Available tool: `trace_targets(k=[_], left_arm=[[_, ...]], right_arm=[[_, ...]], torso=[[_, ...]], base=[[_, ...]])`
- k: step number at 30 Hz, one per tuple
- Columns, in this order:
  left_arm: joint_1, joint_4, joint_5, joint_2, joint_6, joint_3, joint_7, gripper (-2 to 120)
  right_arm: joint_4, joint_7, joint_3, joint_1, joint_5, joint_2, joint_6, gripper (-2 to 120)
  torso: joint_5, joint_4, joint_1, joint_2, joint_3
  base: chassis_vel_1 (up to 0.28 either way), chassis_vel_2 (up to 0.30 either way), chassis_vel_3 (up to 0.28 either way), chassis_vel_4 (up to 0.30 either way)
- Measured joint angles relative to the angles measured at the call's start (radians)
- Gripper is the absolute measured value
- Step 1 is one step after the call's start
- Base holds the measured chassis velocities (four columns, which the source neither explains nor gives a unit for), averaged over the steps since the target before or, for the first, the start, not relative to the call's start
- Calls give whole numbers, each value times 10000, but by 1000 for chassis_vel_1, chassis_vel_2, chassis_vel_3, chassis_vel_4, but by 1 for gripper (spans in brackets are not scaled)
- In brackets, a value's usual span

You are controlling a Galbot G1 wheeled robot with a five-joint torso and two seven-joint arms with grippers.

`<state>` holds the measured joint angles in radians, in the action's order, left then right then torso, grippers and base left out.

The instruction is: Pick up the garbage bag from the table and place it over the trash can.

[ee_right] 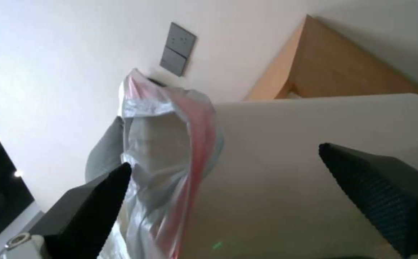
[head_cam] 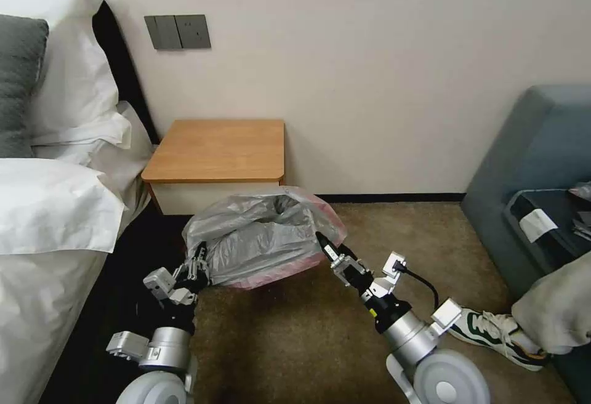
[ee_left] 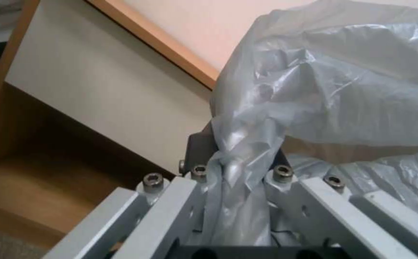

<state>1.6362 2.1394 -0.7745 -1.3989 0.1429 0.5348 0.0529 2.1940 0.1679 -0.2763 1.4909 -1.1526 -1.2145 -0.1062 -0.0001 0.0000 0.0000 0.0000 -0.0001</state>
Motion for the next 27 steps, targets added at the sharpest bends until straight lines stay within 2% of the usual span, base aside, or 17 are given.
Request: trace_targets(k=[3, 6, 9, 11, 13, 15, 17, 21, 24, 25, 27], left_arm=[[-9, -16, -6, -1, -1, -3, 3, 5], [-33, -70, -11, -2, -8, -13, 2, 5], [-79, -86, -37, -23, -26, -17, -2, 5], [-87, -89, -46, -23, -33, -18, -5, 5], [-107, -104, -67, -21, -42, -20, -14, 5], [-111, -105, -75, -20, -46, -22, -16, 5], [-113, -104, -115, -26, -60, -32, -17, 5], [-109, -104, -139, -39, -68, -43, -18, 5], [-87, -99, -160, -48, -76, -55, -20, 5], [-87, -99, -160, -48, -76, -55, -20, 5], [-44, -59, -172, -52, -83, -65, -16, 5]], right_arm=[[-69, 0, 33, -152, -37, -124, 10, 99], [-93, 2, 57, -258, -70, -221, 21, 93], [-93, 85, 65, -237, -77, -260, 55, 78], [-92, 110, 66, -215, -75, -274, 64, 75], [-91, 168, 65, -186, -67, -333, 111, 63], [-92, 179, 65, -187, -59, -365, 123, 59], [-82, 181, 68, -229, -24, -467, 129, 48], [-51, 181, 90, -261, 4, -561, 129, 39], [-5, 171, 113, -285, 96, -678, 141, 25], [-5, 171, 113, -285, 96, -678, 141, 25], [53, 151, 84, -316, 128, -769, 146, 17]], torso=[[1, 1, 0, 0, 0], [0, 1, 0, 0, 0], [0, 0, 0, 0, 0], [0, 0, 0, 0, 0], [0, 0, 0, 0, 0], [0, 0, 0, 0, 0], [0, 0, 0, 0, 0], [0, 0, 0, 0, 0], [0, 0, 0, 0, 0], [0, 0, 0, 0, 0], [0, 0, 0, 0, 0]], base=[[0, 0, 0, 0], [0, 0, 0, 0], [0, 0, 0, 0], [0, 0, 0, 0], [0, 0, 0, 0], [0, 0, 0, 0], [0, 0, 0, 0], [0, 0, 0, 0], [0, 0, 0, 0], [0, 0, 0, 0], [0, 0, 0, 0]])
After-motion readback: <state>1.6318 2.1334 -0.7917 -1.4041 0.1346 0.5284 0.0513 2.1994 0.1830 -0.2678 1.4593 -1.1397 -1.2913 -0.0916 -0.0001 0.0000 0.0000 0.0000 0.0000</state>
